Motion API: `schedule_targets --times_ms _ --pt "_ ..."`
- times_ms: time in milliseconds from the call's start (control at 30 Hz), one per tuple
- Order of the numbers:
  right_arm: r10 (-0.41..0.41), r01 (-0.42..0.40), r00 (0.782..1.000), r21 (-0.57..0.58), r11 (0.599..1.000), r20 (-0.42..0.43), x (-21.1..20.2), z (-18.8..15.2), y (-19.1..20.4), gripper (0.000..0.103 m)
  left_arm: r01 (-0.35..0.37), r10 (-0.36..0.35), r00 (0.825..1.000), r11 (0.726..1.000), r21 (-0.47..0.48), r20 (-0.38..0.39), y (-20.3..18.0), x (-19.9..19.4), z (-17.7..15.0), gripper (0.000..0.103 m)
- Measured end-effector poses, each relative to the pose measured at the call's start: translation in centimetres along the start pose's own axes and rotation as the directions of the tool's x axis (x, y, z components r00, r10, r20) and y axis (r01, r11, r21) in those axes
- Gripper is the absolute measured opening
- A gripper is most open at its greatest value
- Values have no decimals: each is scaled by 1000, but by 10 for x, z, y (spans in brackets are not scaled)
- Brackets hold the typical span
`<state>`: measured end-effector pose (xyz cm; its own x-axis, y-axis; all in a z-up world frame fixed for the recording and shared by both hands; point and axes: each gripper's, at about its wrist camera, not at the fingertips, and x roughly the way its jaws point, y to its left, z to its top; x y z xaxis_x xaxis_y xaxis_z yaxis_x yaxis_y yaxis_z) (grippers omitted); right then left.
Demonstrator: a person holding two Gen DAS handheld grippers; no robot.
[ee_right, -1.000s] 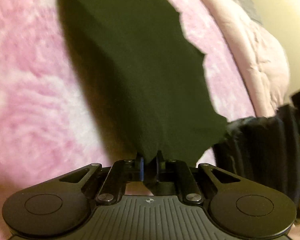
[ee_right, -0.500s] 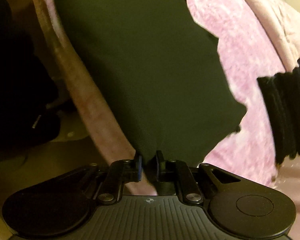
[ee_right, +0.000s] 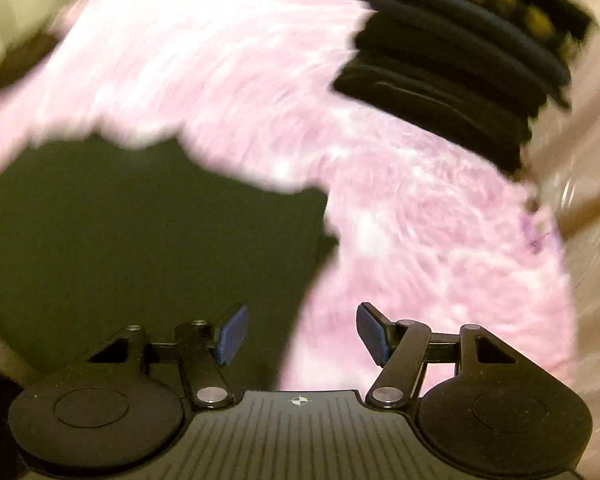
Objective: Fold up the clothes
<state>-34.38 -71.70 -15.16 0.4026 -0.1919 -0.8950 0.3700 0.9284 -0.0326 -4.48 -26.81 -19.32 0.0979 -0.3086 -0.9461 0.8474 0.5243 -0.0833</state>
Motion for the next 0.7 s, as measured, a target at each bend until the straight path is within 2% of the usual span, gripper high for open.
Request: schedule_targets --times_ms 67,133,300,333,367,400,433,467,533,633,700 --pt "60 -65 998 126 990 36 24 28 -19 64 2 0 1000 995 -103 15 16 11 21 47" --pt "114 -120 993 191 974 45 47 44 -34 63 7 -2 1000 980 -197 25 31 24 41 45" --pt "192 -198 980 293 936 47 96 53 -58 63 87 -93 996 960 -267 -10 52 60 59 43" --pt "209 -210 977 321 923 39 105 55 -62 63 104 -112 994 954 -282 -10 54 67 61 38" --pt "218 -212 976 343 915 22 111 55 -64 39 121 -131 991 949 -291 -14 56 73 63 35" --pt "217 -202 976 354 913 -2 112 52 -64 19 129 -141 990 948 -290 -22 55 76 64 25" --pt "210 -188 978 358 915 -23 113 50 -63 6 134 -147 989 949 -286 -27 54 79 64 6" --pt "193 -171 981 345 923 -31 110 51 -61 5 128 -139 990 955 -268 -22 52 75 65 1" --pt "158 -145 987 302 942 -17 96 57 -56 4 116 -121 993 965 -234 -7 48 67 66 1" --pt "106 -120 992 269 956 63 61 69 -55 4 110 -93 992 970 -219 85 47 29 68 2" --pt "89 -112 991 258 959 101 52 76 -55 4 110 -86 990 968 -227 113 49 17 72 2"
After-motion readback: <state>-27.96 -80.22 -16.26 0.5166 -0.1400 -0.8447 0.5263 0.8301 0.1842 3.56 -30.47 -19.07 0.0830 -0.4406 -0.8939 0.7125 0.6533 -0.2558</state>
